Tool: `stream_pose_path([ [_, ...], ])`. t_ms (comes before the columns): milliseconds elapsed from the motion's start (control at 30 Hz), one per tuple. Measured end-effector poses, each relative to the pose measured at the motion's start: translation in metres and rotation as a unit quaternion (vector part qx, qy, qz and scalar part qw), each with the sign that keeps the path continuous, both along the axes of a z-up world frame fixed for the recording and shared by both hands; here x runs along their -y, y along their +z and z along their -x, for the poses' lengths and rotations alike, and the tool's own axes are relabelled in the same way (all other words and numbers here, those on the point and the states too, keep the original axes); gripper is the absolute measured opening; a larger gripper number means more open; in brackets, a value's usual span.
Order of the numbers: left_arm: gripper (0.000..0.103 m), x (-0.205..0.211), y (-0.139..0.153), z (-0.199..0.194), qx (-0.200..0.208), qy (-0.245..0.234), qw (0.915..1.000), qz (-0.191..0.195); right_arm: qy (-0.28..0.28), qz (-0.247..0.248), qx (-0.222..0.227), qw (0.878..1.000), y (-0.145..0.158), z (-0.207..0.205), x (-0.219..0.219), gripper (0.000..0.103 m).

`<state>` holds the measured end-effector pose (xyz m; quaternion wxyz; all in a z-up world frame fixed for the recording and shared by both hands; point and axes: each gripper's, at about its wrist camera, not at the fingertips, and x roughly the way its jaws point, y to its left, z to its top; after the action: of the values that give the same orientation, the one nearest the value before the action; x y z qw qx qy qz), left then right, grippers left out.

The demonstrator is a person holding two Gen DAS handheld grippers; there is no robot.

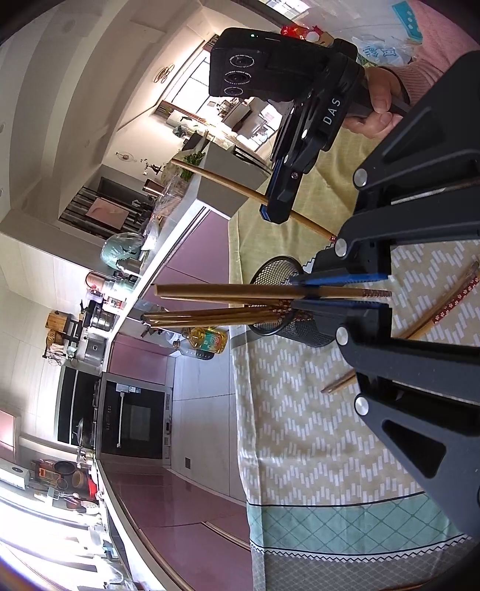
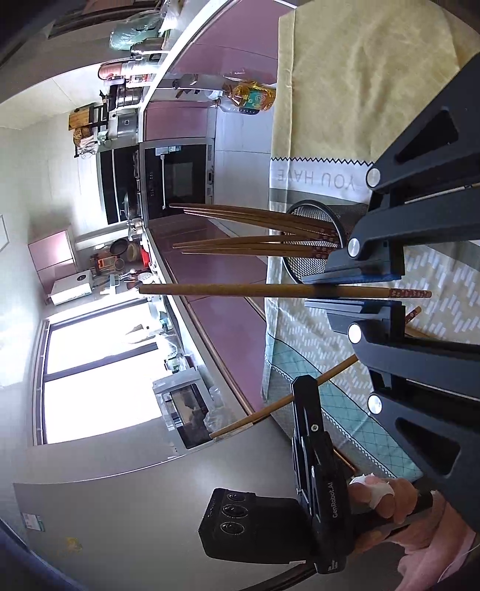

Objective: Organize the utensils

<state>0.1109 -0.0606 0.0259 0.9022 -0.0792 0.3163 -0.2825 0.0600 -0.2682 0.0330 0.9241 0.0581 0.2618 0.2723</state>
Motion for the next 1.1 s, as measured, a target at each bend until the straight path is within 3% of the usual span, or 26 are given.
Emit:
stream_pose_path([
  [1100,0.007,0.023,0.049,-0.013,0.058,-0.011,0.9982,-0.008,-0.001,-0.001,0.048,0.999,0.041,-0.016,0.000,0.006],
])
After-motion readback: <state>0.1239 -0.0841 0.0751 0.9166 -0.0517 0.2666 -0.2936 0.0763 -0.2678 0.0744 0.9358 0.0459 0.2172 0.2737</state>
